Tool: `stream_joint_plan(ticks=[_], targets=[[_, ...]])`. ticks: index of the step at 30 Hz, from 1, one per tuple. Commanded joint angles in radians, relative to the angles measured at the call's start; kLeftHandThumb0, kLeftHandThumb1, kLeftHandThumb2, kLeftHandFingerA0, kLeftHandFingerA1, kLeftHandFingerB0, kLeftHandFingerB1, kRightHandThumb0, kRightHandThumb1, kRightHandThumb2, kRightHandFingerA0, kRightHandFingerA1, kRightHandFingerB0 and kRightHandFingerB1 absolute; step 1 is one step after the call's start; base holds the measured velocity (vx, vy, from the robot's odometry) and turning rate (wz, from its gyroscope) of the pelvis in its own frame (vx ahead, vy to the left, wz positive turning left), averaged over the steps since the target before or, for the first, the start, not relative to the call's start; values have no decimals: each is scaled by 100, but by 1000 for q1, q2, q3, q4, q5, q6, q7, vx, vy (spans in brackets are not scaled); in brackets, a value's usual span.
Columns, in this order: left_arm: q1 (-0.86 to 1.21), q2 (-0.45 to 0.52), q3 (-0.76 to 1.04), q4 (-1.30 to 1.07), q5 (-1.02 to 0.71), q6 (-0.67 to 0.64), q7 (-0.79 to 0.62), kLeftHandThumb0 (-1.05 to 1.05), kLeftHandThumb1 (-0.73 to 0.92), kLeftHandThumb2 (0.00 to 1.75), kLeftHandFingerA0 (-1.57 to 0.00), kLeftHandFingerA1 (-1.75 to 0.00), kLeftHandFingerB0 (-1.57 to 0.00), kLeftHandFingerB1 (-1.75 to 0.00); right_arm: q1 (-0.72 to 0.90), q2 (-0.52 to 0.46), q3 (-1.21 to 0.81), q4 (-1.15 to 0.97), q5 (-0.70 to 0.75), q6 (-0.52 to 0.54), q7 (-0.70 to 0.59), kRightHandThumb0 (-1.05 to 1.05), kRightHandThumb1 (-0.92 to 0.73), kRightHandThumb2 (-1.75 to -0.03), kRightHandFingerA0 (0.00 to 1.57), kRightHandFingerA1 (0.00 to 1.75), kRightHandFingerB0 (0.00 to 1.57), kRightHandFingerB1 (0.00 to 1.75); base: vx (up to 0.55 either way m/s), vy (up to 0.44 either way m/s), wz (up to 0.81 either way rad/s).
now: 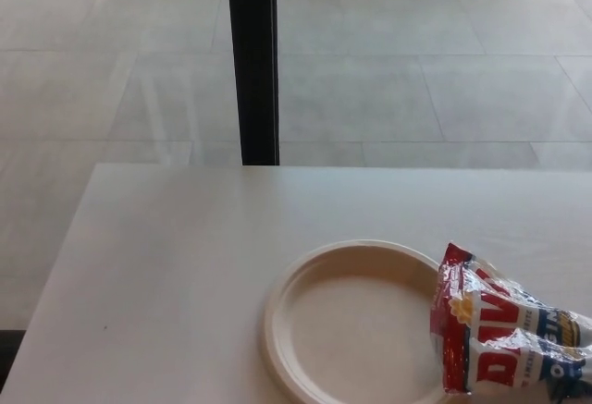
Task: The robot uses its right hand to pick up a bag of sunflower seeds kept in the middle of the desk and tilts it over a plate kept next to it to pour out a few seeds and then puts the bag of seeds back on the desk
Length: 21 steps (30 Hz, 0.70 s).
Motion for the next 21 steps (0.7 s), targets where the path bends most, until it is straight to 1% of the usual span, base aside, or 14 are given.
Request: stream_joint_plan(ticks=[1,2,3,6,7,8,9,12,13,14,17,19,20,21], targets=[[-4,18,0,6,-11,4,4,-61,62,97,-21,-66,-3,-47,-51,-29,32,41,-60,-12,7,-94,-55,-87,0,0,0,0,0,0,0],[2,20,-7,1,-4,-5,0,-56,73,77,-19,-66,-3,-42,-62,-28,41,44,-69,-3,3,-94,-55,-87,0,0,0,0,0,0,0],[-1,22,-9,4,-2,0,7,-58,63,99,-19,-63,-2,-47,-74,-27,51,50,-76,-1,0,-95,-56,-87,0,0,0,0,0,0,0],[-2,16,-24,-7,8,-7,14,-53,77,75,-24,-66,-3,-46,-100,-40,80,65,-111,-7,-2,-94,-56,-87,0,0,0,0,0,0,0],[-4,17,-25,-8,6,-7,19,-33,67,120,-21,-63,-10,-57,-99,-42,92,58,-120,2,1,-94,-56,-86,0,0,0,0,0,0,0],[-4,17,-27,-8,4,-7,20,-33,67,120,-21,-63,-10,-57,-99,-43,94,58,-120,3,0,-94,-56,-86,0,0,0,0,0,0,0],[-6,16,-18,-8,-9,10,18,-54,75,75,-20,-65,-3,-40,-96,-45,102,58,-129,2,-1,-93,-55,-85,0,0,0,0,0,0,0],[-4,21,-33,-1,6,-8,17,-58,74,74,-23,-66,-3,-41,-88,-45,126,57,-155,-12,-9,-91,-53,-84,0,0,0,3,0,0,0],[-5,21,-35,1,6,-10,13,-59,63,100,-22,-64,-3,-49,-78,-46,140,51,-172,-19,-13,-92,-54,-84,0,0,0,4,0,0,0],[-2,26,-51,2,20,-28,1,-57,77,75,-22,-65,-5,-43,-74,-48,151,62,-185,-48,-21,-93,-54,-84,0,0,0,1,0,0,0],[-15,21,-33,21,-5,-6,16,-58,62,98,-21,-64,-2,-47,-69,-46,182,82,-213,-83,-36,-95,-56,-88,0,0,0,4,0,0,0],[-12,23,-40,24,2,-21,8,-58,67,94,-25,-66,-4,-48,-67,-49,192,86,-221,-92,-41,-96,-56,-88,0,0,0,5,0,0,0],[-15,24,-45,23,6,-7,20,-55,76,74,-25,-67,-3,-45,-69,-51,203,80,-235,-93,-42,-94,-55,-85,0,0,0,3,0,0,0],[-11,17,-25,21,-17,-20,2,-34,65,119,-22,-64,-11,-57,-73,-51,205,62,-234,-80,-34,-95,-55,-87,0,0,0,6,0,0,0]])
